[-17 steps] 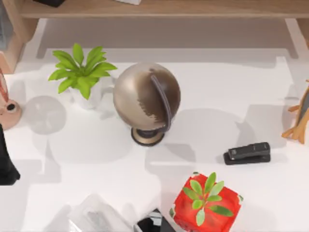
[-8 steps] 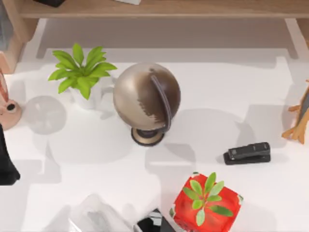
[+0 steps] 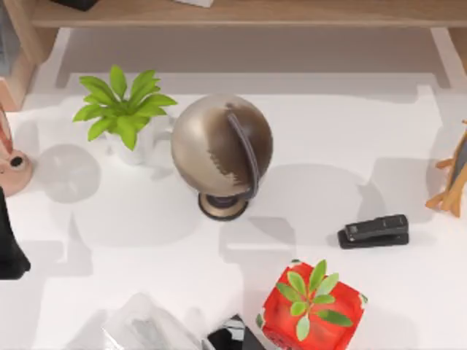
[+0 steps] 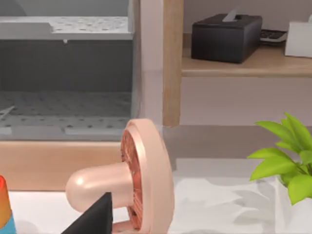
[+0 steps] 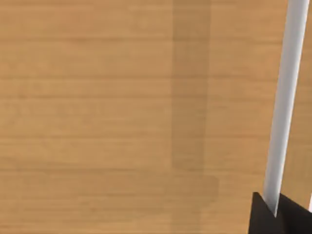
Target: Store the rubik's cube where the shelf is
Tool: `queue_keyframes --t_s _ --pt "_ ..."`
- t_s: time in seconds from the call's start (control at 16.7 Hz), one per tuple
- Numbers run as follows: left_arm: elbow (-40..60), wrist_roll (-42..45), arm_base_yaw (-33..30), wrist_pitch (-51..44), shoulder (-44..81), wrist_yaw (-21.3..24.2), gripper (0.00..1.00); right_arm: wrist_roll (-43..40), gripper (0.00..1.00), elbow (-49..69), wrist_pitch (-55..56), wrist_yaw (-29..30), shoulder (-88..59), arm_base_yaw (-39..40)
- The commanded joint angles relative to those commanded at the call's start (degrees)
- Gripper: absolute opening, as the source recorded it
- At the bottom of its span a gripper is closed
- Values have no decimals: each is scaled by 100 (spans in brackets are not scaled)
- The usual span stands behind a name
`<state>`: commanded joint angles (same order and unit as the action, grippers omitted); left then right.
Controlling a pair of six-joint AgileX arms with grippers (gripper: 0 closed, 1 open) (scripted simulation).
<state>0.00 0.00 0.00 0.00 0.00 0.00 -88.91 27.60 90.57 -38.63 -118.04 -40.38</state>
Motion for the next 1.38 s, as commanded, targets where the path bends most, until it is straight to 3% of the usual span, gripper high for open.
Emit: queue_keyframes --t_s 0.78,1.38 --pt "0 0 0 0 0 0 100 0 98 0 0 0 0 0" --pt "0 0 0 0 0 0 100 -2 100 -9 15 -12 6 -9"
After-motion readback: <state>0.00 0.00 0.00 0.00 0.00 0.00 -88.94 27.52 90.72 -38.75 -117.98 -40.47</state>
